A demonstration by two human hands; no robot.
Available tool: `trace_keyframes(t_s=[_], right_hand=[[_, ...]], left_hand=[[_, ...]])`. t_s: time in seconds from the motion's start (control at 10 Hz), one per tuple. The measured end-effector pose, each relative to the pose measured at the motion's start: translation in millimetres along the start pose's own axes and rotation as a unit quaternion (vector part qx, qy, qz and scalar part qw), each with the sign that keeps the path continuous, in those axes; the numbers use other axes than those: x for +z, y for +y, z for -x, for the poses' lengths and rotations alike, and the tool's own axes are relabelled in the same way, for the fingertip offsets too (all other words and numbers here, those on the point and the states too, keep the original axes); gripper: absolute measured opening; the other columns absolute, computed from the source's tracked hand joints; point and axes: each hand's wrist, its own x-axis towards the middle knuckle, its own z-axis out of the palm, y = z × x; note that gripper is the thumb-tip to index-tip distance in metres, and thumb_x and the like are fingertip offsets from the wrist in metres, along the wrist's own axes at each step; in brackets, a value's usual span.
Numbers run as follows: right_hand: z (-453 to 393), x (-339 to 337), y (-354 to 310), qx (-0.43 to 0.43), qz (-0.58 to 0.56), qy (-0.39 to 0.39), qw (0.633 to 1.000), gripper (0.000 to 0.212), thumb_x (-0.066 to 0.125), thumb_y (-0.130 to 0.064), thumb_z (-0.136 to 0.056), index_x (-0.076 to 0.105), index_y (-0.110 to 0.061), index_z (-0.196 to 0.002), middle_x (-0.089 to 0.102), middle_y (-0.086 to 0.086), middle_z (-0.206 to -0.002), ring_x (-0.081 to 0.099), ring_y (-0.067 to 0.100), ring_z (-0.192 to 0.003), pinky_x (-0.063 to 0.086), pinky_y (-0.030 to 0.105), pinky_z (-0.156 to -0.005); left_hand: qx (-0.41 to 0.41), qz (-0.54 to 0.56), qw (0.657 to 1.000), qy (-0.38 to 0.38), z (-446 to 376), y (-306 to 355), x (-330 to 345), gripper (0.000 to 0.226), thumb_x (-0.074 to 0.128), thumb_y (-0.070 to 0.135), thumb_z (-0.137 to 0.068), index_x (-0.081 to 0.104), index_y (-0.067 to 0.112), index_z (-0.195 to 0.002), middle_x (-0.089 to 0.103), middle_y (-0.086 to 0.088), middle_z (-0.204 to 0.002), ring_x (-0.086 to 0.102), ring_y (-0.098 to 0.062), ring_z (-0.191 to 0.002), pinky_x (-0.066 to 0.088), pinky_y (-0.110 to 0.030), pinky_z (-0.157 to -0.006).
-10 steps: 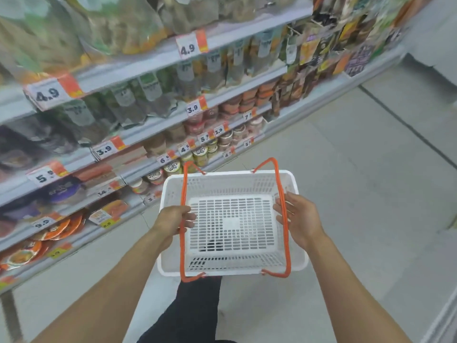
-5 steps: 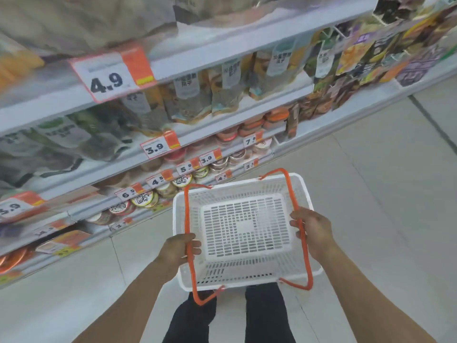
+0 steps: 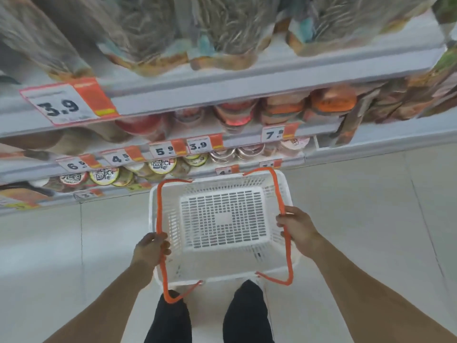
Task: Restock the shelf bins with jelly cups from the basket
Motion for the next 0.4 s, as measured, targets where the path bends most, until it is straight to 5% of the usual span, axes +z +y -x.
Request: trace_keyframes(t_s=[0.3, 0.4], right_hand=[[-40.2, -12.5, -4.4, 0.008, -0.039, -0.021, 0.999, 0.022, 0.056, -0.006, -0.094, 0.072, -0.014, -0.107, 0.076, 0.000, -0.096, 0.071, 0.020, -0.088, 0.049, 0.033, -0.074], [-32.2, -25.7, -3.3, 0.035, 0.036, 0.056, 0.997, 0.022, 0.062, -0.016, -0.093, 0.065, -0.010, -0.114, 0.067, 0.004, -0.103, 0.063, 0.023, -0.096, 0.046, 0.036, -0.088]], left_hand=[[0.019, -0.051, 0.989, 0.134, -42.0, 2.7, 9.5, 0.028, 0.054, 0.011, -0.096, 0.059, 0.011, -0.124, 0.066, -0.016, -0.102, 0.060, -0.031, -0.079, 0.047, -0.031, -0.065], [-0.022, -0.099, 0.983, 0.153, -32.7, 0.6, -6.3, 0.033, 0.055, 0.019, -0.081, 0.064, -0.001, -0.106, 0.064, -0.028, -0.096, 0.060, -0.044, -0.084, 0.049, -0.041, -0.076]])
